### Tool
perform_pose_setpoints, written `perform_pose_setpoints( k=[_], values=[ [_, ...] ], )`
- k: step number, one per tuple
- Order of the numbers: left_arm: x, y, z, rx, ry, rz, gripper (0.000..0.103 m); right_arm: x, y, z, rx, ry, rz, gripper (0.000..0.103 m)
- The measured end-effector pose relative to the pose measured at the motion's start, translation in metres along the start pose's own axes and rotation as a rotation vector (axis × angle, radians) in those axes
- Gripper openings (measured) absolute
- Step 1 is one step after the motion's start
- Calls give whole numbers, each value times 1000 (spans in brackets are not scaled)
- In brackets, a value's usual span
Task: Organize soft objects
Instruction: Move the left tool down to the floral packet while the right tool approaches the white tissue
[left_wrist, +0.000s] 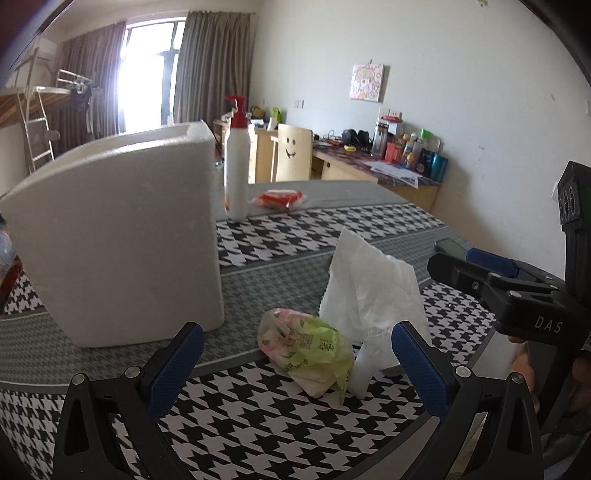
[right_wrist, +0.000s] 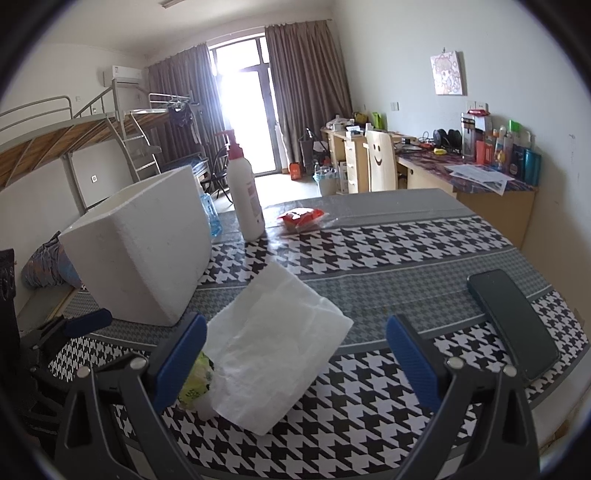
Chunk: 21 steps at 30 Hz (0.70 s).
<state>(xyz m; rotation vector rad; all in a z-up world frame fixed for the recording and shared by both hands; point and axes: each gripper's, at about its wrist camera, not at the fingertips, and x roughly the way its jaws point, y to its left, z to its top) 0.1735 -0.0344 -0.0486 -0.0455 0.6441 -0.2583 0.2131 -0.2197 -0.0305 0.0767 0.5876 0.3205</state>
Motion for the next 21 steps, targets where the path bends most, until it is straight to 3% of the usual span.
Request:
perform_pose_setpoints(
  k=[16,21],
  values=[
    [32,-9,-8,3,89,17,101,16,-10,-5,27,56,15,99],
    [43,-12,-6,18,120,7,87,18,-15,-7,47,66,24,99]
  ],
)
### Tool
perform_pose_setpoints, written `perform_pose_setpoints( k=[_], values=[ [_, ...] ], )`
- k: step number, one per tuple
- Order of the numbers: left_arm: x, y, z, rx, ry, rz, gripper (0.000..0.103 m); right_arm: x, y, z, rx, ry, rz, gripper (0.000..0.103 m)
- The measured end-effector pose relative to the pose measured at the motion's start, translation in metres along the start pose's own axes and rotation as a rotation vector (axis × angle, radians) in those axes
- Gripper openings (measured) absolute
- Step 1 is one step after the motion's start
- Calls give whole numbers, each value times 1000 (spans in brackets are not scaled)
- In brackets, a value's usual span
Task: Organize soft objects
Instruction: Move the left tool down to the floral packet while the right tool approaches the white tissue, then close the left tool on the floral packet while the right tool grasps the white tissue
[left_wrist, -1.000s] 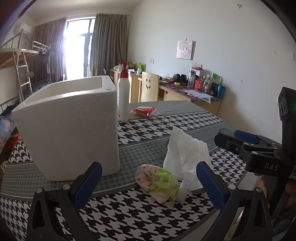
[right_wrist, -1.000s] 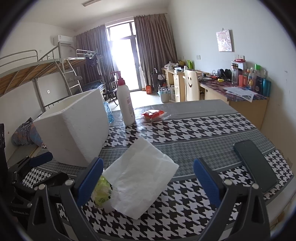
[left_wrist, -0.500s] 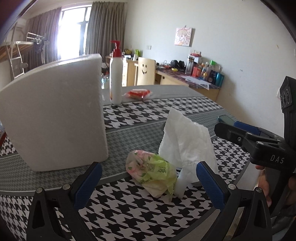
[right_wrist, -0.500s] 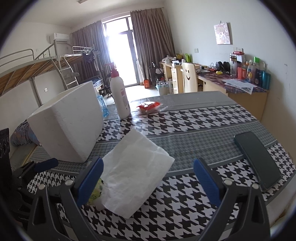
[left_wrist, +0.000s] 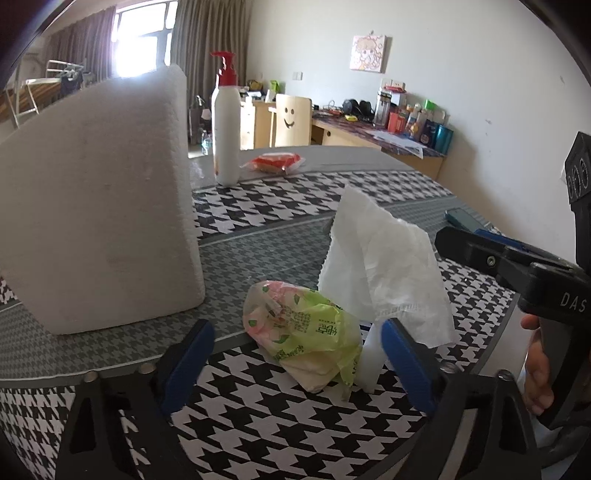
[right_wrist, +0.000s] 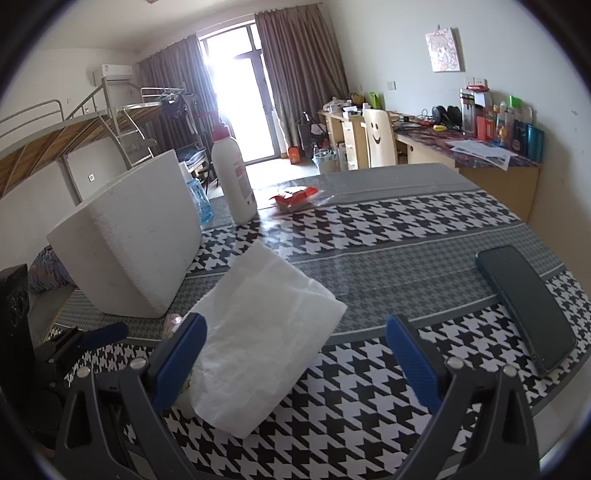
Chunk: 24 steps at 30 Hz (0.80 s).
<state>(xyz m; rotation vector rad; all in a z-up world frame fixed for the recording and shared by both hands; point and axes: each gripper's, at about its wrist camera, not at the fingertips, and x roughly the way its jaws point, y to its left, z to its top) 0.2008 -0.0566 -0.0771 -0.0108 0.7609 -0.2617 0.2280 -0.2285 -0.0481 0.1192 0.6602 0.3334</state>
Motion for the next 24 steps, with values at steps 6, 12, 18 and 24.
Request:
perform_pose_setpoints(
  k=[6,12,18,24],
  values=[
    [11,1,2,3,36,-3,75,4,-4,1,7,10,-1,99],
    [17,3,2,-3,59,-17,65,11,-7,-1,18,29,-1,99],
    [21,6,4,-15,66,-37,56,15,-8,-1,17,40,1,99],
    [22,11,2,-45,70,-78,45,21,-9,-2,26,59,13,99]
  ],
)
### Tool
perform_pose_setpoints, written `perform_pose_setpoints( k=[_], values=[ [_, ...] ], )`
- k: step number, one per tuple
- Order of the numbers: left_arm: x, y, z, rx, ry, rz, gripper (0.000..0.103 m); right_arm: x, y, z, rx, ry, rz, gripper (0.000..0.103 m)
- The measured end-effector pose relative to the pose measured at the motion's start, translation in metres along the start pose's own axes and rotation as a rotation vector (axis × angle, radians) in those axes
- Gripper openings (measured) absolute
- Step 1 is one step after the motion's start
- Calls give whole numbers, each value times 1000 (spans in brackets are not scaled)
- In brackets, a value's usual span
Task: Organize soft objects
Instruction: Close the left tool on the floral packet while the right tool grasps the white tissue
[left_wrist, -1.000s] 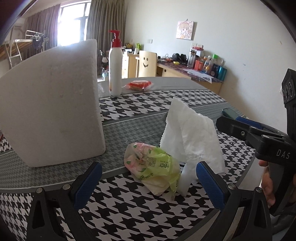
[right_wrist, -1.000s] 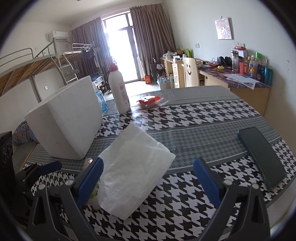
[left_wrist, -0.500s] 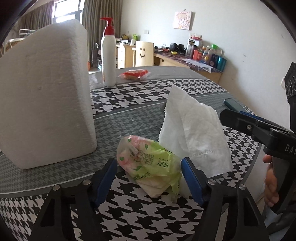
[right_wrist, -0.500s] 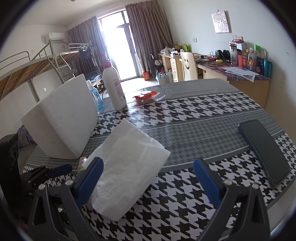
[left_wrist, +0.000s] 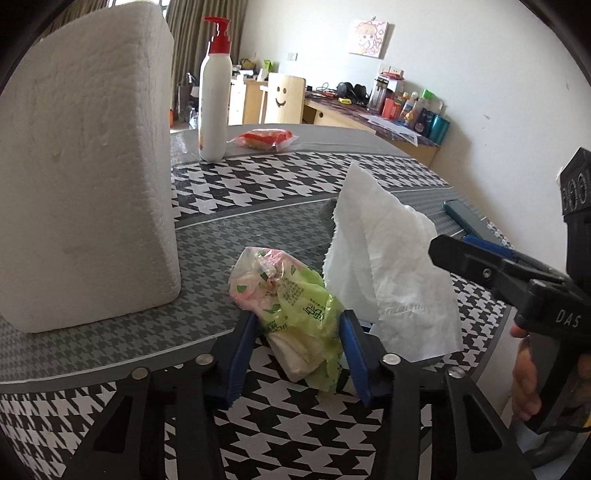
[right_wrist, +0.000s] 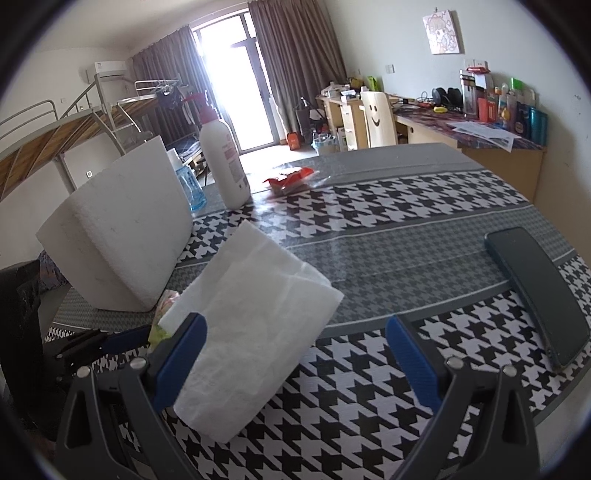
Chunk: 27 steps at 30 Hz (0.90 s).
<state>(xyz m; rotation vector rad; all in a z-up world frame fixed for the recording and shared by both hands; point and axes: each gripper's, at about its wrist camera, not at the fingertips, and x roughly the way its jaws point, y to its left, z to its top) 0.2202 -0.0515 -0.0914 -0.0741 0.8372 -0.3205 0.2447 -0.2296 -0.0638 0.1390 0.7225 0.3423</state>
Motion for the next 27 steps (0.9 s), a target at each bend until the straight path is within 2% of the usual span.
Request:
perform_pose_setpoints(
  k=[3,8,11,16,20,22,27],
  values=[
    [-2,-1,0,0,-7,-10,38,4,0,0,-1,12,-6,99],
    [-4,-2,-2,8,-14,-12,36,8,0,-1,0,32,17,99],
    [-6,-2,-3,11,-14,-15,36,13,-1,-2,7,60,38,87],
    [-6,-5,-2,17,-16,-16,36,22,-1,-6,14,112,61,51],
    [-7,-6,-2,21,-19,-20,36,19,1,-4,9,106,63,36],
    [-8,-8,-3,26,-22,-26,35,16,1,-3,10,99,58,19],
    [-14,-9,-4,38,-38,-27,30,7,1,-1,19,75,79,9]
  ],
)
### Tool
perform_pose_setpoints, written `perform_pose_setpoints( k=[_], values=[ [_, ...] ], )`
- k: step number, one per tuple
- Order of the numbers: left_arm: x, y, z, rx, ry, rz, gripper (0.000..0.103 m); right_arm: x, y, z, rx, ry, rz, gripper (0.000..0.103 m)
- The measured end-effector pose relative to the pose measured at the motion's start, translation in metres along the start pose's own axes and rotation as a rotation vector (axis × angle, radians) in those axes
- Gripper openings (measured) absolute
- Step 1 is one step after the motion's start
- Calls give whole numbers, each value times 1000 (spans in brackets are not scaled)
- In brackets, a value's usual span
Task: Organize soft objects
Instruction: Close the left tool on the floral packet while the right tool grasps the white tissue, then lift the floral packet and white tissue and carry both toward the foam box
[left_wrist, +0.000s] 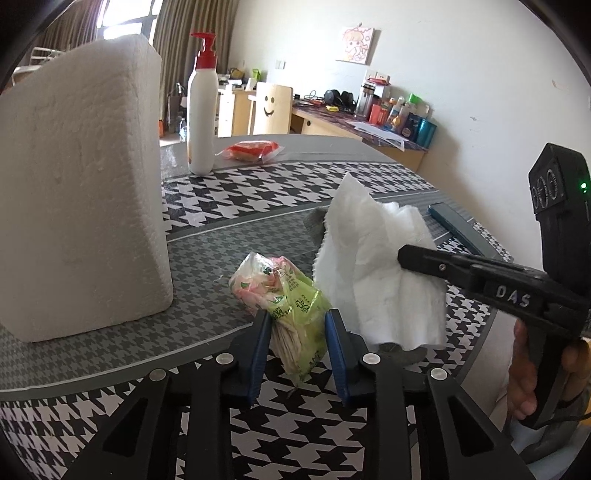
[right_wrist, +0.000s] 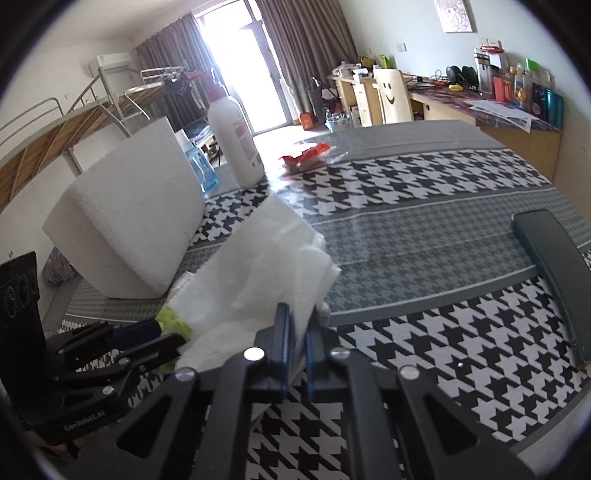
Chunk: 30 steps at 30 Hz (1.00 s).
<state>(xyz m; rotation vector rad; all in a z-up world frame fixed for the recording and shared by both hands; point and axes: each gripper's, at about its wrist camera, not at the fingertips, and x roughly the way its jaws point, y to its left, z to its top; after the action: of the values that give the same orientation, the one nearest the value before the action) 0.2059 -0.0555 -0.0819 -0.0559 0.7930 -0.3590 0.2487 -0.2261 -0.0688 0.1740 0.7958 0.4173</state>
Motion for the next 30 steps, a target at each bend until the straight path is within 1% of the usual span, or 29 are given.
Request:
perform_pose_setpoints(
  k=[2,4,6,7,8,10,13,16,18,24,26,28,29,30],
  values=[
    [-3,0,-1,3,-4,1,26,-6,1,2,5,-16,14,8],
    [-6,0,-1,4,-11,1,26,-14,2,4,3,-39,20,8],
    [-7,1,-2,0,-12,2,25,-21,3,8,-6,-59,8,8],
    [-8,1,-3,1,-13,2,23,-24,4,9,-6,-68,8,8],
    [-10,2,-3,0,-14,2,19,-27,4,11,-6,-76,10,8],
    [-11,2,-3,0,-18,1,17,-34,6,13,-9,-96,4,8],
    [-13,1,-5,5,-20,4,15,-40,7,15,-8,-113,-2,8],
    [-16,0,-6,12,-25,0,10,-40,6,15,-3,-117,-9,8],
    [-19,-1,-6,19,-34,-5,5,-40,5,16,4,-119,-13,8],
    [-22,-2,-6,30,-37,-2,5,-46,4,16,7,-132,-19,8],
    [-24,-4,-6,33,-48,11,8,-48,4,16,6,-140,-20,8],
    [-25,-8,-6,55,-46,29,20,-50,4,17,6,-147,-21,8],
    [-24,-9,-6,58,-44,32,37,-51,4,17,5,-149,-21,8],
    [-24,-10,-6,58,-45,34,50,-51,4,16,6,-150,-19,8]
  ],
)
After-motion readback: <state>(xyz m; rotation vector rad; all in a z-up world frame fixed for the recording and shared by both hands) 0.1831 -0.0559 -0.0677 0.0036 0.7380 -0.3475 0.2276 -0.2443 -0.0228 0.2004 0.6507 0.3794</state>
